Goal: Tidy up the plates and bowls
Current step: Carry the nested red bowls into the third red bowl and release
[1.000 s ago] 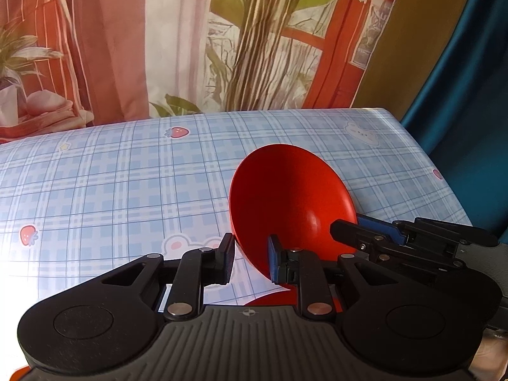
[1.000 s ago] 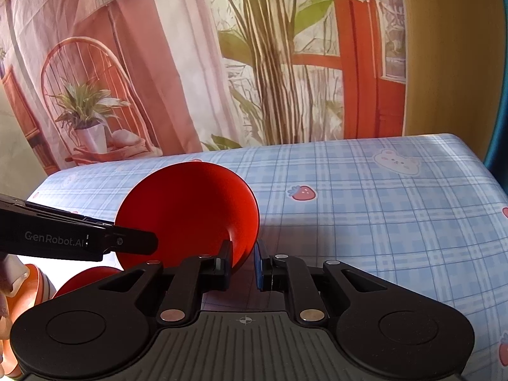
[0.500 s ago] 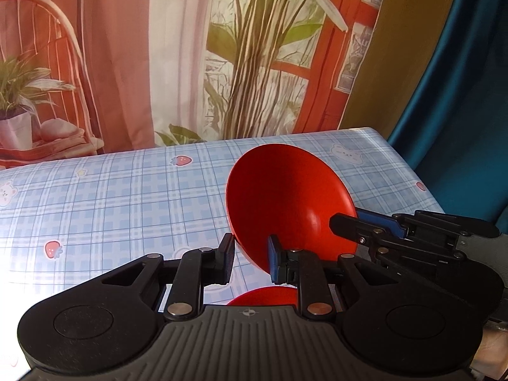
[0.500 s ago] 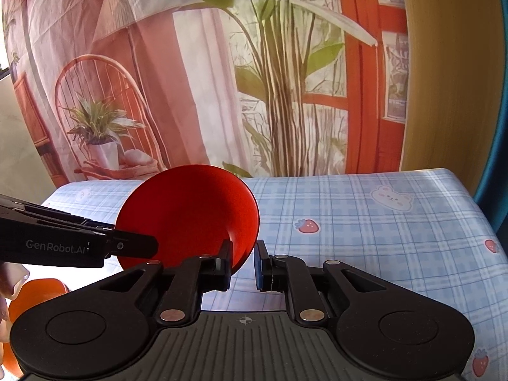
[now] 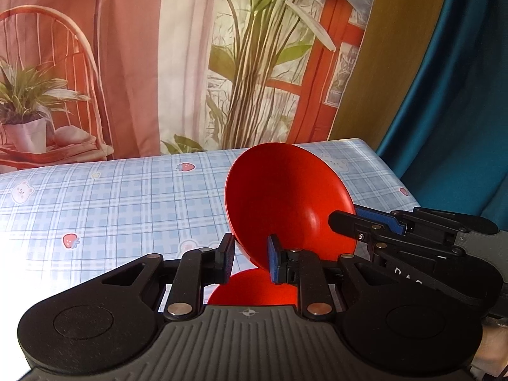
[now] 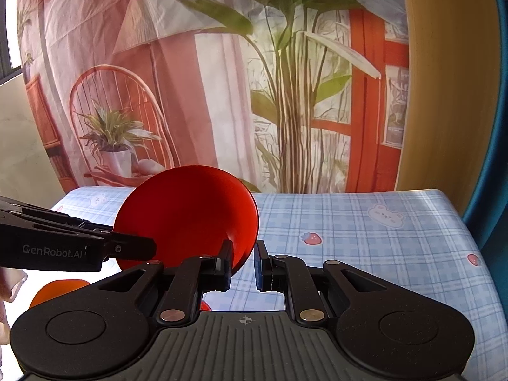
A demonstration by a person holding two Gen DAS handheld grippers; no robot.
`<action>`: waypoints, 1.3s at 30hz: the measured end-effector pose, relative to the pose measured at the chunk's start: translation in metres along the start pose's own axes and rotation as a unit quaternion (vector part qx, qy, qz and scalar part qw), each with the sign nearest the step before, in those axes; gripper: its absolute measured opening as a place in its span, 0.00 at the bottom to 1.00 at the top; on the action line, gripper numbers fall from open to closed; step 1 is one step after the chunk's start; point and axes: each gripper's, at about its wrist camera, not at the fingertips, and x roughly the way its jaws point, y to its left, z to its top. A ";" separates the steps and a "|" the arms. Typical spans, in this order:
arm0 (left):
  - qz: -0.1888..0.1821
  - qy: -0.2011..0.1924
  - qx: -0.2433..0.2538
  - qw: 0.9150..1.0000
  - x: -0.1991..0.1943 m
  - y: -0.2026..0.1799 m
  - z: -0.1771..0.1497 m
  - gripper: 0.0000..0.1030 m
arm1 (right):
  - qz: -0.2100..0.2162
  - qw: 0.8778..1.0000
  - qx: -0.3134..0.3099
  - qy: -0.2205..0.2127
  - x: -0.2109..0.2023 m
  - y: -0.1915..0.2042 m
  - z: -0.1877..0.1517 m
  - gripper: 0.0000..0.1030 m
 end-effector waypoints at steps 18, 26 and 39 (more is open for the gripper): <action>-0.005 0.033 -0.024 0.999 -0.017 0.010 -0.044 0.23 | 0.012 0.999 -0.005 0.042 -0.010 0.026 -0.045 0.15; -0.012 0.049 -0.022 0.998 -0.013 0.008 -0.057 0.24 | 0.009 0.999 -0.008 0.052 -0.010 0.026 -0.053 0.15; -0.011 0.061 -0.017 0.998 -0.008 0.006 -0.064 0.24 | 0.009 0.998 -0.010 0.063 -0.009 0.027 -0.062 0.18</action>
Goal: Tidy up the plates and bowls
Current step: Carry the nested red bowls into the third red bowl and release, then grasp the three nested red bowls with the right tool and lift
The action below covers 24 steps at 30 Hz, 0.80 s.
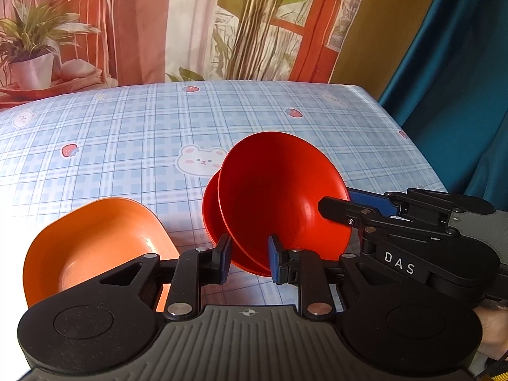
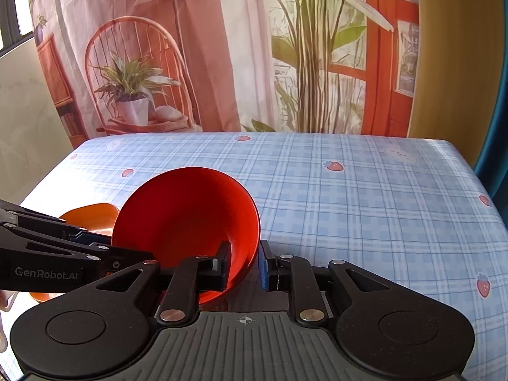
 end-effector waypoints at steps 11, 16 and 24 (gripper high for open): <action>0.000 0.000 0.000 1.000 0.001 -0.001 0.002 0.24 | 0.000 1.000 -0.001 0.001 0.000 0.001 0.001 0.20; 0.000 0.000 -0.001 1.000 0.001 -0.001 0.002 0.24 | -0.001 1.000 -0.001 0.000 0.000 0.001 0.000 0.20; 0.001 -0.001 -0.005 1.000 0.001 0.002 0.002 0.25 | -0.004 1.000 -0.002 -0.001 0.000 0.000 -0.001 0.20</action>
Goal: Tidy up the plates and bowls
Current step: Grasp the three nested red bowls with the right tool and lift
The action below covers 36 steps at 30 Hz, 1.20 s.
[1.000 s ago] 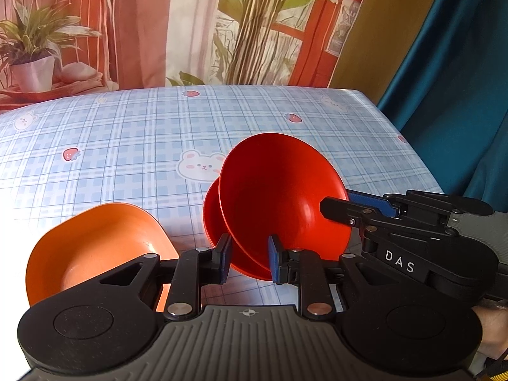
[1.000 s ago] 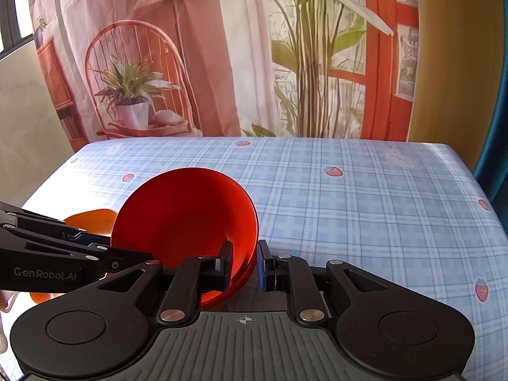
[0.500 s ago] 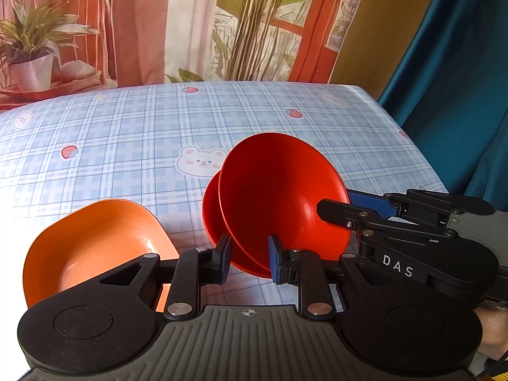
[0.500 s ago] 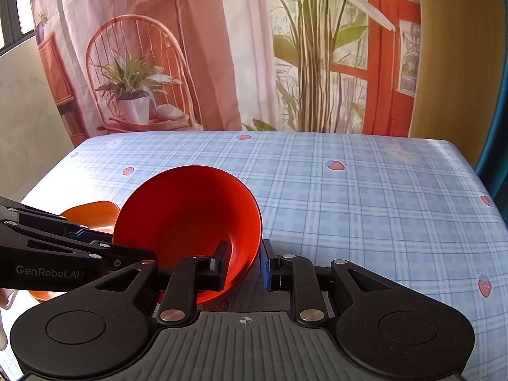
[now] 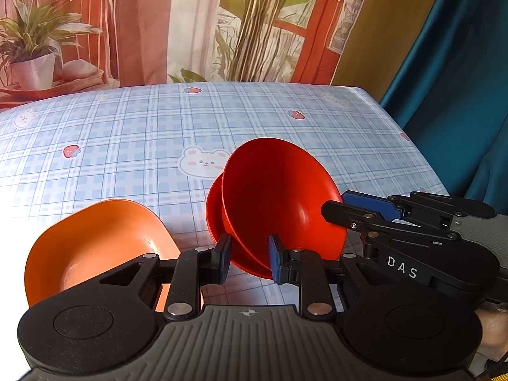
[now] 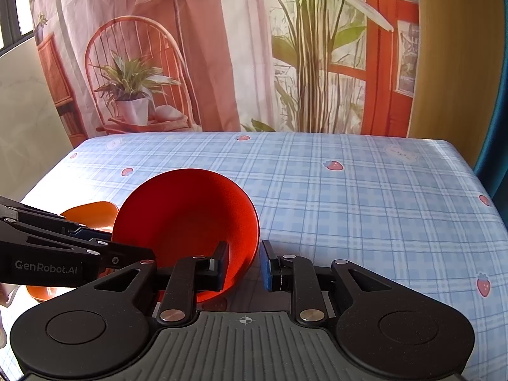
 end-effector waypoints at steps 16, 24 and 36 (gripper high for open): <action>0.016 -0.001 -0.008 1.000 0.001 0.003 0.004 0.44 | -0.006 1.000 0.019 0.016 0.014 -0.002 -0.008 0.24; 0.014 0.006 -0.012 1.000 0.007 0.004 0.005 0.45 | 0.003 0.999 0.034 0.022 0.023 -0.003 -0.014 0.25; 0.000 0.011 -0.009 1.000 0.019 -0.006 0.001 0.36 | 0.004 0.998 0.058 0.036 0.025 -0.019 -0.031 0.22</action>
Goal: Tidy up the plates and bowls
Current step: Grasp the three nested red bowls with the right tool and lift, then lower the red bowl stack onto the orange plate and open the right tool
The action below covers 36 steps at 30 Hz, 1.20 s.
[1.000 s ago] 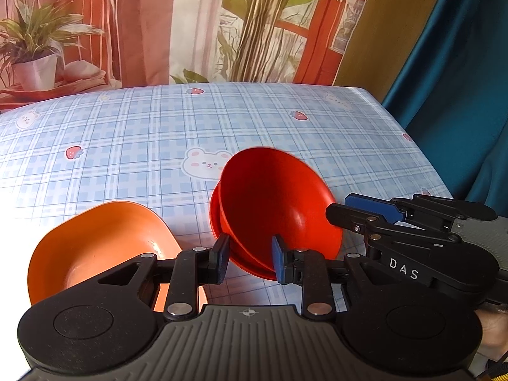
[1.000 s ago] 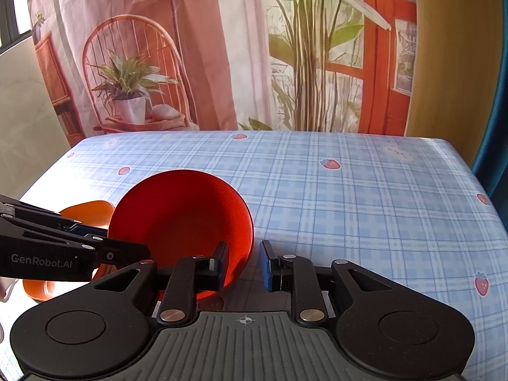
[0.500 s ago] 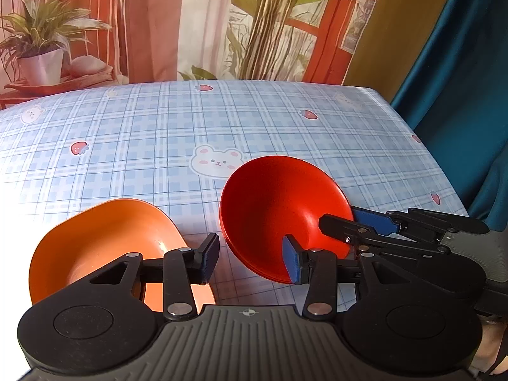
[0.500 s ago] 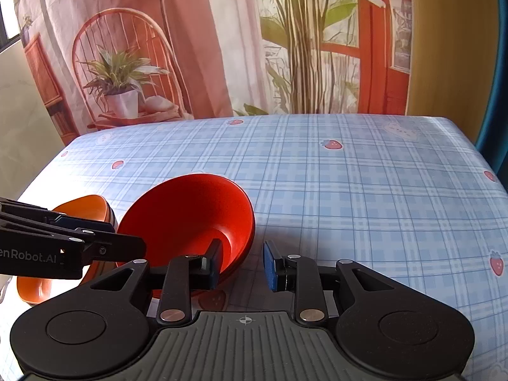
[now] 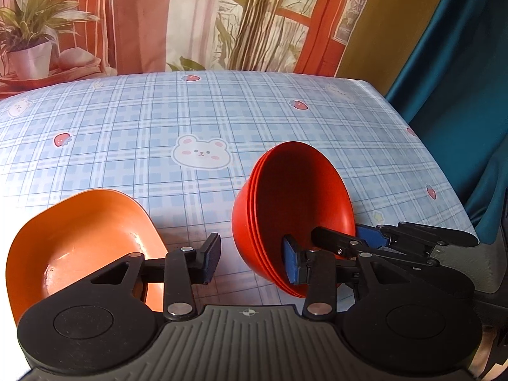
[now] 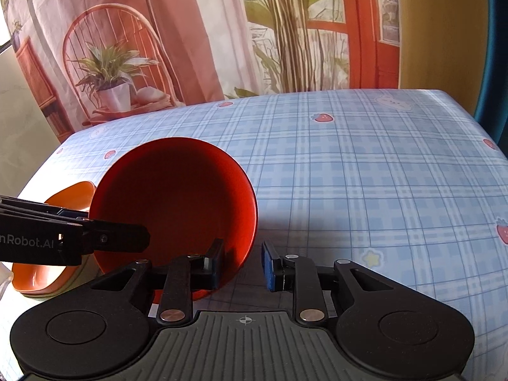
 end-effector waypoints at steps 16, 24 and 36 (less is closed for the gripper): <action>0.000 -0.002 0.010 1.000 -0.004 -0.004 -0.003 0.28 | 0.015 0.999 0.031 -0.013 -0.009 -0.004 -0.001 0.15; -0.002 -0.011 0.005 1.000 -0.012 -0.004 -0.007 0.28 | 0.018 0.998 0.042 -0.039 -0.026 -0.002 0.002 0.15; -0.012 -0.033 0.004 0.999 -0.032 -0.006 -0.007 0.28 | 0.023 0.996 0.061 -0.069 -0.047 -0.001 0.003 0.15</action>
